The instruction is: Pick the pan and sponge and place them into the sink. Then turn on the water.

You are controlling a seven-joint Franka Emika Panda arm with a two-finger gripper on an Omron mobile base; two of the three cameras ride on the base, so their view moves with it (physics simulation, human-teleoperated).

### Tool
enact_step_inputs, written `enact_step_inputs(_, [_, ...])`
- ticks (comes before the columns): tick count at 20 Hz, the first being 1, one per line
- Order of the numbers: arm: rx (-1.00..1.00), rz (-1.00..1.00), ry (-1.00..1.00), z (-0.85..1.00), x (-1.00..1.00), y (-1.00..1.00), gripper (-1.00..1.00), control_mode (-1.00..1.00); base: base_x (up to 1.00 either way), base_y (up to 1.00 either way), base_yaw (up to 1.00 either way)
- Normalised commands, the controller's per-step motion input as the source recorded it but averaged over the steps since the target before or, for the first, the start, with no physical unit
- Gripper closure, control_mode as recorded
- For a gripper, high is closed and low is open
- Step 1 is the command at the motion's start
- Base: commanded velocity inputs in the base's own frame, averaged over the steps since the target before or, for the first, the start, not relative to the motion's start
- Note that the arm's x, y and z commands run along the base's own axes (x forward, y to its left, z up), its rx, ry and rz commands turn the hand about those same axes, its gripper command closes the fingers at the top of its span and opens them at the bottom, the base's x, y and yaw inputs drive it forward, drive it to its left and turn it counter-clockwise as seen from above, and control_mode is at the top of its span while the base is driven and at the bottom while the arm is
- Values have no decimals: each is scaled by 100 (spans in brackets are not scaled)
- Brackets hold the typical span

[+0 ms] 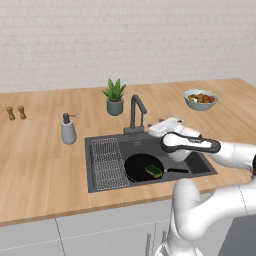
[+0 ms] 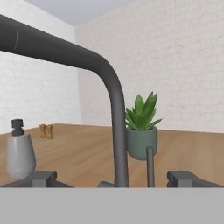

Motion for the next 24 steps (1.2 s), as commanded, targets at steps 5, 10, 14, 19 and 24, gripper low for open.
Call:
enact_step_inputs(5, [0,-2,0,-20,26,2,-100,-100,0,0,0])
enact_step_inputs(10, [0,-3,0,-19,26,0,-100,-100,0,0,0])
enact_step_inputs(14, [0,-3,0,-7,21,0,-100,-100,0,0,0])
enact_step_inputs(19, [0,-3,0,0,23,0,-100,-100,0,0,0])
enact_step_inputs(24, [0,-3,0,0,17,0,-100,-100,0,0,0])
